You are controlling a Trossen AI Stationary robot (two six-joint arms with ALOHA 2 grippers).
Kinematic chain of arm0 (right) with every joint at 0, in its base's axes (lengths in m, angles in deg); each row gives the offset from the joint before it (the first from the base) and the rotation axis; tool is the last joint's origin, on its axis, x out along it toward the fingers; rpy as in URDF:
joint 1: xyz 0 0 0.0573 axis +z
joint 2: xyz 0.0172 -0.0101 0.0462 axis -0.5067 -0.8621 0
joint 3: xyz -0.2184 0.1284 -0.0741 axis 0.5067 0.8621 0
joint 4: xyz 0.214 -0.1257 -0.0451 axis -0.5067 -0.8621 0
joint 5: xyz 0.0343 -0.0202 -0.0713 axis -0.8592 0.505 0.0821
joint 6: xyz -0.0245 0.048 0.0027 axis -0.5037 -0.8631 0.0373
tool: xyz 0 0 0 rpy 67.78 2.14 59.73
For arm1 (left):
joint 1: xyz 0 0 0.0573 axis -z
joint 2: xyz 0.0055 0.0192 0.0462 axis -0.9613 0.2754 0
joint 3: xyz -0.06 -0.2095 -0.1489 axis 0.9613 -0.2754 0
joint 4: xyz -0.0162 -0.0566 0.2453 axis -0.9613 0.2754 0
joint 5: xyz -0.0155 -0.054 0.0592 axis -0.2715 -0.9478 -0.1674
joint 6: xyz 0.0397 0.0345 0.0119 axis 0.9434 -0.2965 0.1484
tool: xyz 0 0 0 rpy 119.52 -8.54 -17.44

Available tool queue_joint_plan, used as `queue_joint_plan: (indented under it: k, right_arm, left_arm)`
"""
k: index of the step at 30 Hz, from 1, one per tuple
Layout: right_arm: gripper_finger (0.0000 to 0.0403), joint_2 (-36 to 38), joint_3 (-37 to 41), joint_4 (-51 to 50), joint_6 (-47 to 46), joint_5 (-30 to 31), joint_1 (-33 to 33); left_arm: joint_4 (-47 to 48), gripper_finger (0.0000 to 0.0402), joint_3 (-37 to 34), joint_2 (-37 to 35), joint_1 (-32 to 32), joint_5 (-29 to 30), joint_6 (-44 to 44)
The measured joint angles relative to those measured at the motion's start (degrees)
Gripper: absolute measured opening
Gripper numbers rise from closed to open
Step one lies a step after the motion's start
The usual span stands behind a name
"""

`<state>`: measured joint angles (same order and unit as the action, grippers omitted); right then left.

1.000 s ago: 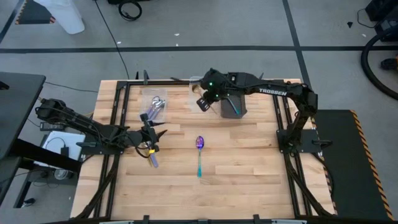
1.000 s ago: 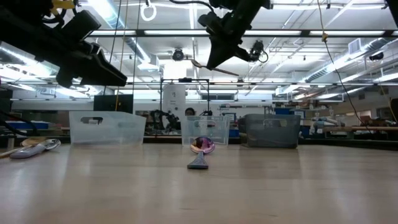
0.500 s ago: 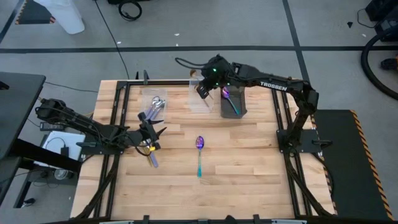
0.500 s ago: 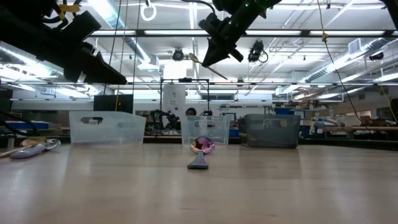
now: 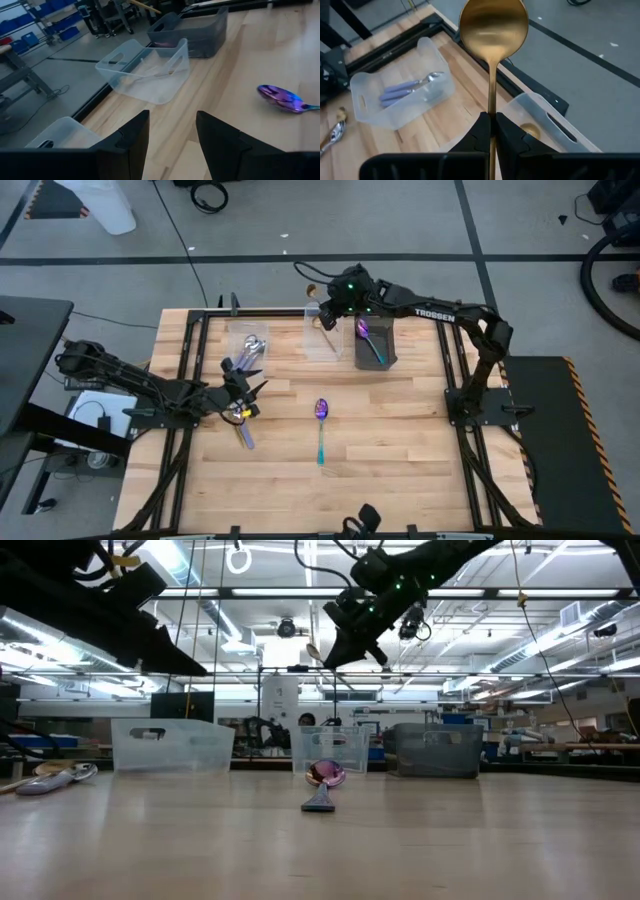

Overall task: Sort silverware by color (type)
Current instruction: Put the gold spoon into the right transparent bin

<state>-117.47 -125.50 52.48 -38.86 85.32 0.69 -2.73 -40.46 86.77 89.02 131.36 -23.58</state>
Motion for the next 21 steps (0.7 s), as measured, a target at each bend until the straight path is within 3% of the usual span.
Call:
queue_joint_plan:
  k: [21]
  right_arm:
    - [0.0016,0.0,14.8,27.0,-2.9,-1.6,-0.8]
  left_arm:
    - [0.0,0.0172,0.0,0.0,-2.1,-1.8,0.0]
